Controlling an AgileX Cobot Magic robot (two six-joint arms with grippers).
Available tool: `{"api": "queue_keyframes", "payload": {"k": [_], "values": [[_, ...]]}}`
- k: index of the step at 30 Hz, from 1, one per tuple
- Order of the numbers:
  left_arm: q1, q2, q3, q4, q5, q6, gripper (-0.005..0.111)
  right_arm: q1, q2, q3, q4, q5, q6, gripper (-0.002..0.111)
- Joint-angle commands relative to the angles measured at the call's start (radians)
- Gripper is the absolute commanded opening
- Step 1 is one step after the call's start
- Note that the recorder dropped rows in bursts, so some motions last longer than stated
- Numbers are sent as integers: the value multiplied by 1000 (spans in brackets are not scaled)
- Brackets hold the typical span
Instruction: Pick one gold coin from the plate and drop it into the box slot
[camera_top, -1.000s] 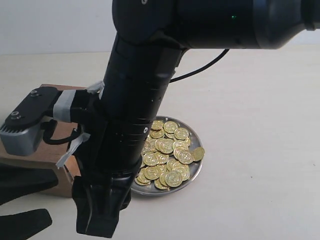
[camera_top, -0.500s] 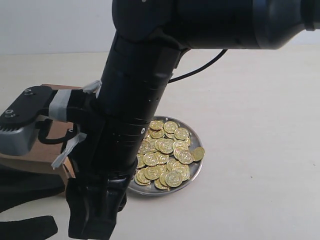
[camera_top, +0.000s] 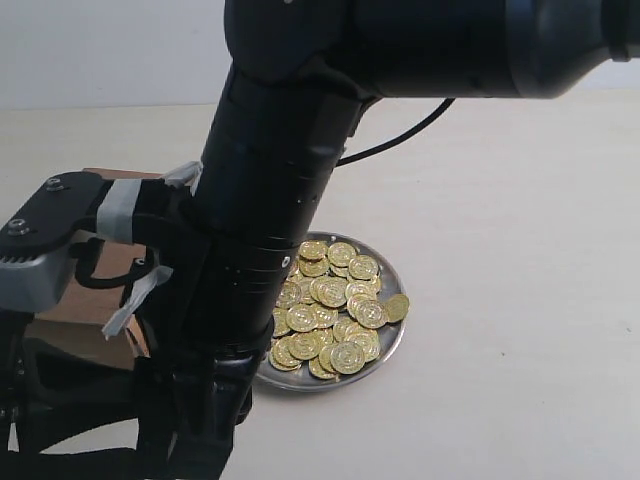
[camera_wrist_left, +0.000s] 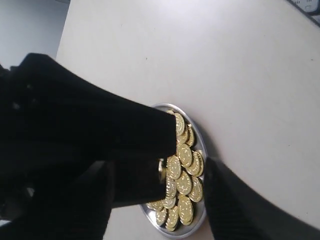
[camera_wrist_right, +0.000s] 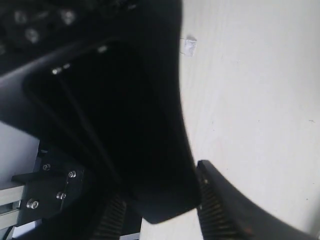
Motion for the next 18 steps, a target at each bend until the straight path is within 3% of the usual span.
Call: {"api": "queue_keyframes", "payload": {"k": [1, 5, 12, 18], "values": [[-8, 8, -13, -12, -19, -1, 52, 2, -7, 0, 11, -3, -25, 33], [-8, 8, -13, -12, -18, -1, 49, 2, -7, 0, 17, -3, -25, 33], [-8, 8, -13, -12, -18, -1, 24, 2, -7, 0, 20, -3, -25, 33], [-8, 8, -13, -12, -18, -1, 19, 2, -7, 0, 23, -3, -25, 33]]}}
